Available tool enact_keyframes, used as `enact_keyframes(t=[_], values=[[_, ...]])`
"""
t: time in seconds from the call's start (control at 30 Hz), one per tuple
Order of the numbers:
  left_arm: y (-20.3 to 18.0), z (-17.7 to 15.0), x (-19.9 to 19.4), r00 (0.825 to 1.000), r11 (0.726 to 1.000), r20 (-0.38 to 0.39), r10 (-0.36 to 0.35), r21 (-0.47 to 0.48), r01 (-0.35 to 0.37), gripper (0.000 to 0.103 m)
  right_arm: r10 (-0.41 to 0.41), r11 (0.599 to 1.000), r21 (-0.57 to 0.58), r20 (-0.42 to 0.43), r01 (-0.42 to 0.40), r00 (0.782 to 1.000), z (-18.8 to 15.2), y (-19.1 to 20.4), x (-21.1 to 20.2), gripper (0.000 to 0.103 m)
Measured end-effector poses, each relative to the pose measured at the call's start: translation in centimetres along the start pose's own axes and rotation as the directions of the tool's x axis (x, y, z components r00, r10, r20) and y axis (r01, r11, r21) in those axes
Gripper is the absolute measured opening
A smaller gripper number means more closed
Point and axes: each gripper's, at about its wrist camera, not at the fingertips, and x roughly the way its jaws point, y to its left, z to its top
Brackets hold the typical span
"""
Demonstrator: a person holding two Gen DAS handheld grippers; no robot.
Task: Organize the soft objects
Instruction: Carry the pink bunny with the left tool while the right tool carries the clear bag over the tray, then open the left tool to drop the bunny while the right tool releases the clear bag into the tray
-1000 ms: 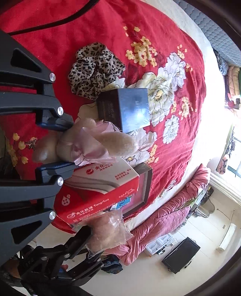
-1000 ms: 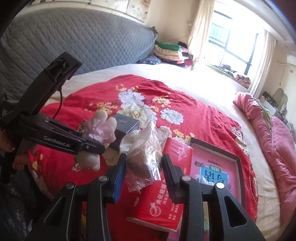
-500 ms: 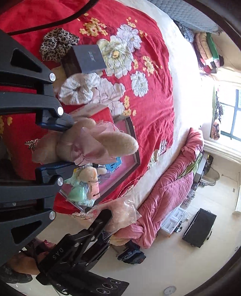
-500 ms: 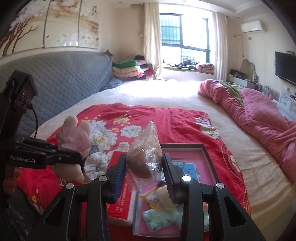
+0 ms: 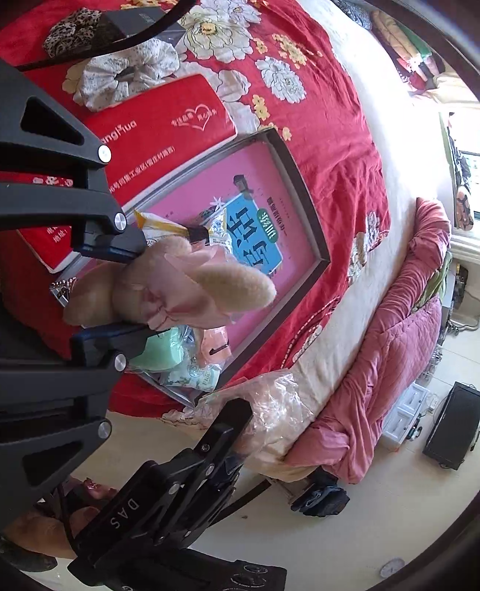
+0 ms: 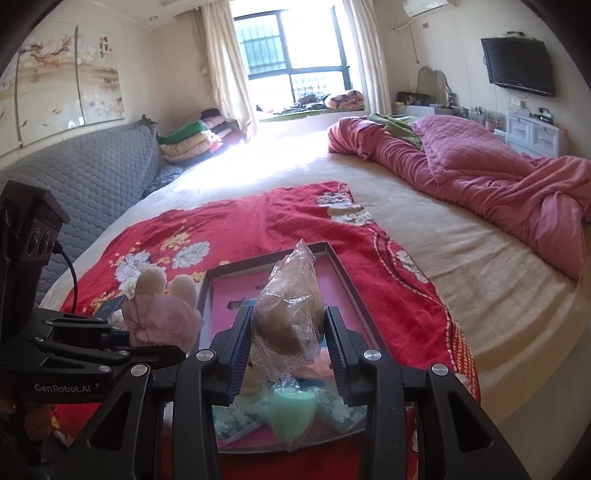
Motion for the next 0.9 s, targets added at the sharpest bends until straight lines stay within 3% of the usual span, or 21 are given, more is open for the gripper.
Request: enact_keyframes(t=[0.27,0.4,0.67,0.9], values=[[-0.5,-0.5,3.4,0.997,0.999,-0.070,0.034,0.029,-0.032,0.028,0.042,0.997,0.068,-0.090,-0.036,0.995,-1.8,-1.9,3.7,0.041],[-0.5,-0.4,3.7,0.996,0.998,-0.072,0.054,0.045,-0.051,0.029,0.082,0.994,0.088,-0.124,-0.071,0.989,-2.3,-1.8,5.3,0.041],[-0.3,-0.5,4.1,0.995,0.997,-0.078,0.061,0.053,-0.057,0.030,0.079,0.994,0.083,-0.169,-0.066,0.982,-3.0,-1.7,7.5,0.043],[0.2,-0.6,4.3,0.994,0.997,-0.083,0.073,0.039,-0.070,0.034,0.087,0.993,0.090,-0.178,-0.072,0.980,-3.2,-1.8,7.5,0.051]])
